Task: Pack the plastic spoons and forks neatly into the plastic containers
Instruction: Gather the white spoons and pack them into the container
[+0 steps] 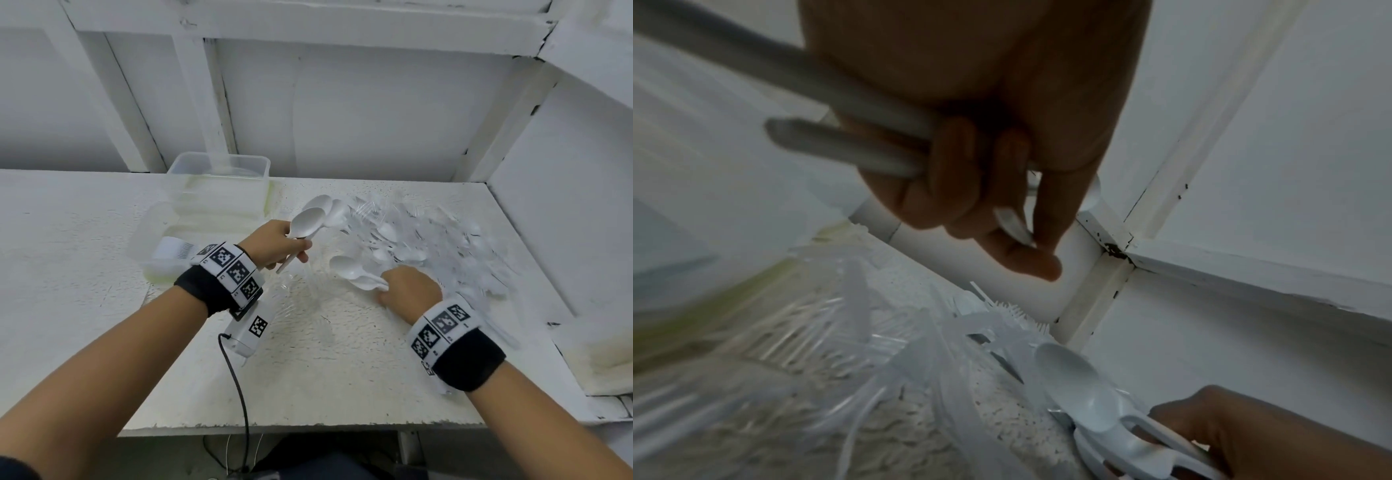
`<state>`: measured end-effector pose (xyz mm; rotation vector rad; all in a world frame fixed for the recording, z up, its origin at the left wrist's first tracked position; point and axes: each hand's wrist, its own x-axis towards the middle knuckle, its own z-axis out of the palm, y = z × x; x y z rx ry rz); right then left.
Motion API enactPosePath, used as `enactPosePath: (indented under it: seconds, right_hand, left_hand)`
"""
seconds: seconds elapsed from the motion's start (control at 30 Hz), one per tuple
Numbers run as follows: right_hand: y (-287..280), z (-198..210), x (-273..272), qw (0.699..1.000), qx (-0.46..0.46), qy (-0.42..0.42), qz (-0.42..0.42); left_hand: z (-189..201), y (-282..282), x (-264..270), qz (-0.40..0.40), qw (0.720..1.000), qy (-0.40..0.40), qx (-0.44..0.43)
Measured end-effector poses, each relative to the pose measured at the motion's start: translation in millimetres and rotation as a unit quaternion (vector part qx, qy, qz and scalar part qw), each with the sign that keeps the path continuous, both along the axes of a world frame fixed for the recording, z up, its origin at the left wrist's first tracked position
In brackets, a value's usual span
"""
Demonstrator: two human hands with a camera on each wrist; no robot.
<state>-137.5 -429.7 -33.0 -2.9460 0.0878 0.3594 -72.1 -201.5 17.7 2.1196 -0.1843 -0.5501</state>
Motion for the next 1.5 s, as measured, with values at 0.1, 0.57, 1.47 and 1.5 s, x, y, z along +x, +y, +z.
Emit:
enactPosePath:
  seconds: [0.1, 0.57, 1.47, 1.5]
  right_hand:
    - [5.2, -0.7, 0.8, 0.998, -0.056, -0.002, 0.017]
    - [27.2, 62.2, -23.9, 0.982, 0.047, -0.173, 0.065]
    - [75.5, 61.3, 35.7, 0.81, 0.52, -0.24, -0.127]
    - [76.7, 59.8, 36.9, 0.811, 0.518, -0.24, -0.126]
  left_hand:
    - [-2.4, 4.2, -2.9, 0.017, 1.0, 0.002, -0.018]
    - [-8.6, 10.8, -20.5, 0.075, 0.992, 0.007, -0.099]
    - [-5.0, 17.3, -41.4, 0.048, 0.98, 0.041, -0.187]
    - [-4.0, 17.4, -42.2, 0.036, 0.98, 0.041, -0.189]
